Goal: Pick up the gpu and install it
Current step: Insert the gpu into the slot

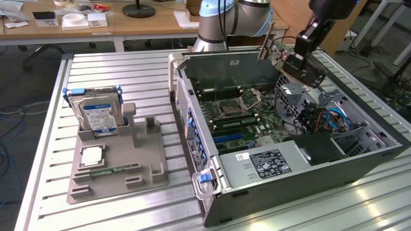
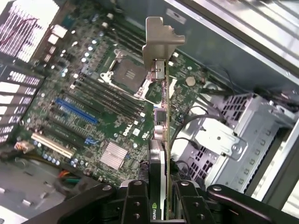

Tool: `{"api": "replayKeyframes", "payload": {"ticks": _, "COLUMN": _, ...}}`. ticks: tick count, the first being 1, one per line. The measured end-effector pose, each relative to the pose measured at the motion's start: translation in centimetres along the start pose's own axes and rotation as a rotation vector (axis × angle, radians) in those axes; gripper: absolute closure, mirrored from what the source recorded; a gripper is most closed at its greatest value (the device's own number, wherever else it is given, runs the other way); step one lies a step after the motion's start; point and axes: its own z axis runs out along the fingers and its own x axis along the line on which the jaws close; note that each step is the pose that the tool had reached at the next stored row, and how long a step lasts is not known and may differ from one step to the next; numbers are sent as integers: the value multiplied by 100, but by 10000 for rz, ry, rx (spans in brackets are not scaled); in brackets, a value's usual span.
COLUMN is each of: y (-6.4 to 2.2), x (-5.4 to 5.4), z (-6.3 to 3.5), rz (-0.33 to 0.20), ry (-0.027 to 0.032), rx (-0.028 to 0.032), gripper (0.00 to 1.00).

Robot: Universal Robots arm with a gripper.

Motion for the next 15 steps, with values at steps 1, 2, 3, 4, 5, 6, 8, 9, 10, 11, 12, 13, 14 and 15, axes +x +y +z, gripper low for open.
{"api": "replayKeyframes", "payload": {"ticks": 1, "y": 0, "x": 0, "z": 1, "rz": -180, "ry": 9, "rx": -10, "gripper": 73}}
{"api": "replayKeyframes", "payload": {"ticks": 2, "y": 0, "x": 0, "z": 1, "rz": -370, "ry": 19, "rx": -20, "gripper": 73}}
{"api": "replayKeyframes", "payload": {"ticks": 3, "y": 0, "x": 0, "z": 3, "rz": -549, "ry": 28, "rx": -30, "gripper": 73}}
{"api": "replayKeyframes", "payload": {"ticks": 4, "y": 0, "x": 0, "z": 4, "rz": -729, "ry": 36, "rx": -41, "gripper": 73}}
{"api": "replayKeyframes", "payload": {"ticks": 5, "y": 0, "x": 0, "z": 5, "rz": -908, "ry": 44, "rx": -51, "gripper": 73}}
{"api": "replayKeyframes", "payload": {"ticks": 6, "y": 0, "x": 0, "z": 6, "rz": -1088, "ry": 54, "rx": -61, "gripper": 73}}
{"api": "replayKeyframes", "payload": {"ticks": 8, "y": 0, "x": 0, "z": 7, "rz": -1393, "ry": 69, "rx": -78, "gripper": 73}}
{"api": "replayKeyframes", "payload": {"ticks": 9, "y": 0, "x": 0, "z": 7, "rz": -1440, "ry": 70, "rx": -80, "gripper": 73}}
{"api": "replayKeyframes", "payload": {"ticks": 10, "y": 0, "x": 0, "z": 7, "rz": -1445, "ry": 71, "rx": -81, "gripper": 73}}
{"api": "replayKeyframes", "payload": {"ticks": 11, "y": 0, "x": 0, "z": 7, "rz": -1447, "ry": 70, "rx": -81, "gripper": 73}}
{"api": "replayKeyframes", "payload": {"ticks": 12, "y": 0, "x": 0, "z": 7, "rz": -1447, "ry": 71, "rx": -81, "gripper": 73}}
{"api": "replayKeyframes", "payload": {"ticks": 13, "y": 0, "x": 0, "z": 7, "rz": -1447, "ry": 71, "rx": -81, "gripper": 73}}
{"api": "replayKeyframes", "payload": {"ticks": 14, "y": 0, "x": 0, "z": 8, "rz": -1448, "ry": 70, "rx": -82, "gripper": 73}}
{"api": "replayKeyframes", "payload": {"ticks": 15, "y": 0, "x": 0, "z": 8, "rz": -1457, "ry": 71, "rx": -82, "gripper": 73}}
